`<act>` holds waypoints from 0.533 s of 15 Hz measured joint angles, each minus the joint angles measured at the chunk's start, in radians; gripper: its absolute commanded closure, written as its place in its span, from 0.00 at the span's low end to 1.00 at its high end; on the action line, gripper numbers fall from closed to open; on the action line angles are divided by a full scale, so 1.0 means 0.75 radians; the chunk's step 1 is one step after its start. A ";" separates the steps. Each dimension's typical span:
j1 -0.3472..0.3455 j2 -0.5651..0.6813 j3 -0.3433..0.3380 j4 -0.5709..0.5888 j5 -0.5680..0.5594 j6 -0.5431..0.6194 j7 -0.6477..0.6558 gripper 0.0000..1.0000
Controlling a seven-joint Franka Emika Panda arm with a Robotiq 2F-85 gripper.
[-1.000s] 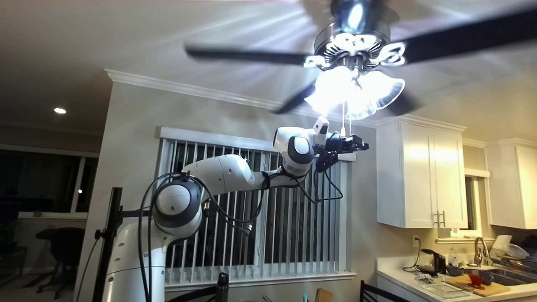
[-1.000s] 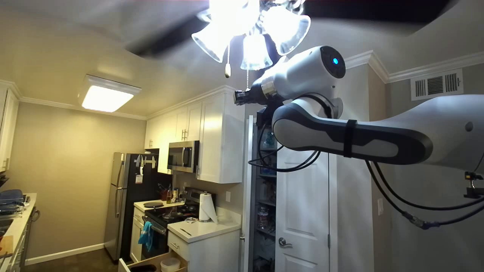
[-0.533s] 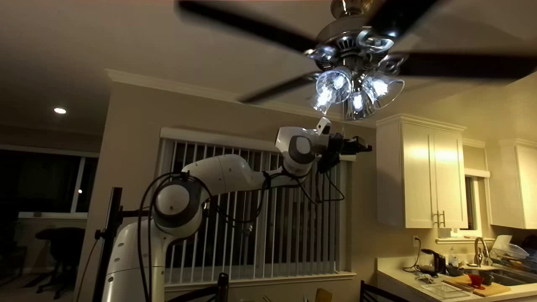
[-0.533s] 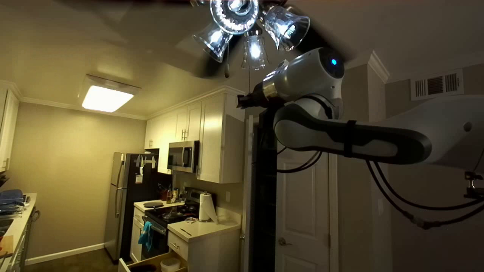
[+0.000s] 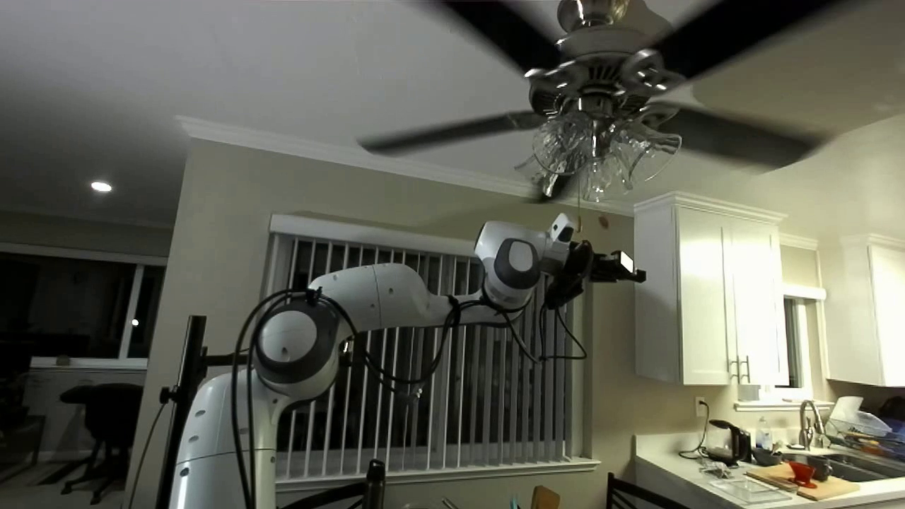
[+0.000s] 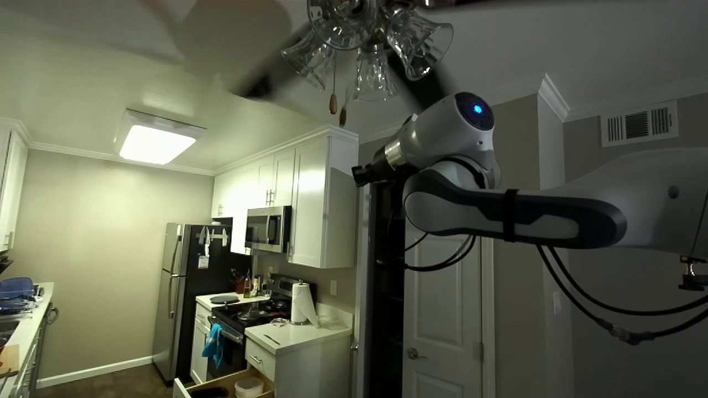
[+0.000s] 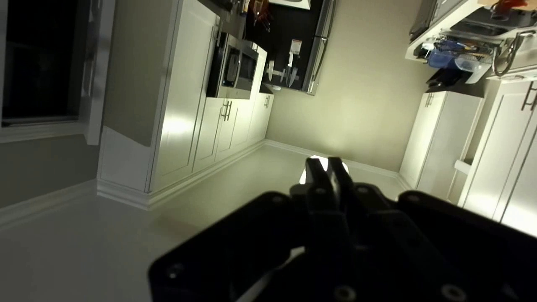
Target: Turn off the light
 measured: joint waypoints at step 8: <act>0.092 0.006 -0.038 -0.053 -0.009 -0.059 -0.002 0.60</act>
